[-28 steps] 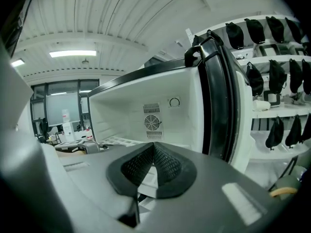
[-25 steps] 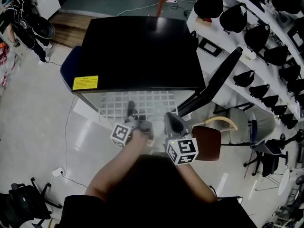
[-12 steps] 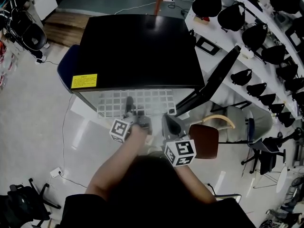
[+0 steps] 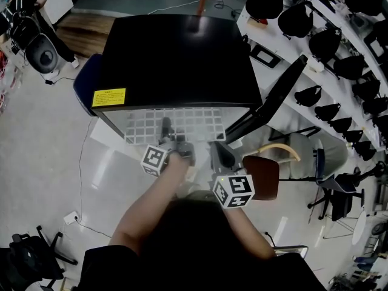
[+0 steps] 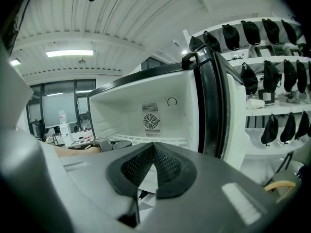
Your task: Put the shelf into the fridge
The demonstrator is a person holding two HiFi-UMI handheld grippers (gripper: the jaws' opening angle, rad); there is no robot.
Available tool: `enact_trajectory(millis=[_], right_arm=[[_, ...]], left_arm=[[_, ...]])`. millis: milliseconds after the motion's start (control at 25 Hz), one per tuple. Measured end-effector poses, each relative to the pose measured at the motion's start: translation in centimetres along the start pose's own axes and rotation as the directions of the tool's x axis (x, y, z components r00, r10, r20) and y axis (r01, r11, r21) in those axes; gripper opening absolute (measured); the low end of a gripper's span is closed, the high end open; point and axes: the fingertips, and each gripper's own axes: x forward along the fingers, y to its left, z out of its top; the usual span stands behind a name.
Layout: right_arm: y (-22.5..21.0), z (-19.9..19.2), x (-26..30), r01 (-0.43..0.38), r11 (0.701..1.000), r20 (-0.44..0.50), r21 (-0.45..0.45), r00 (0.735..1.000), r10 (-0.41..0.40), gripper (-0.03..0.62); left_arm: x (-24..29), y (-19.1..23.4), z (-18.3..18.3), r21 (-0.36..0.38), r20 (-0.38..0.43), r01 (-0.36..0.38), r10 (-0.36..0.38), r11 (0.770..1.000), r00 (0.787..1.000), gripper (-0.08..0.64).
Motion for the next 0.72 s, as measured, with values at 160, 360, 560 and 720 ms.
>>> enact_trajectory(millis=[160,360,560,720], right_arm=[[0.1,-0.2,-0.1,-0.004,1.000,0.014,0.003,1.000,0.004,0.002],[0.6,0.1,-0.4,-0.013,1.000,0.036,0.022,0.999,0.012,0.002],[0.4,-0.1,-0.7,0.007,1.000,0.038,0.013,0.999,-0.007,0.002],[-0.8,-0.3,-1.2,0.043,0.999,0.034,0.033,0.998,-0.044,0.002]], left_arm=[[0.3,0.0,0.1,0.005,0.004,0.014,-0.014,1.000,1.000,0.042],[0.7,-0.3,-0.1,-0.007,-0.002,0.002,-0.002,1.000,1.000,0.040],[1.6,0.1,0.3,0.022,-0.008,0.012,-0.012,1.000,1.000,0.035],[2.3,0.6,0.6,0.058,-0.016,0.017,-0.016,0.998,1.000,0.035]])
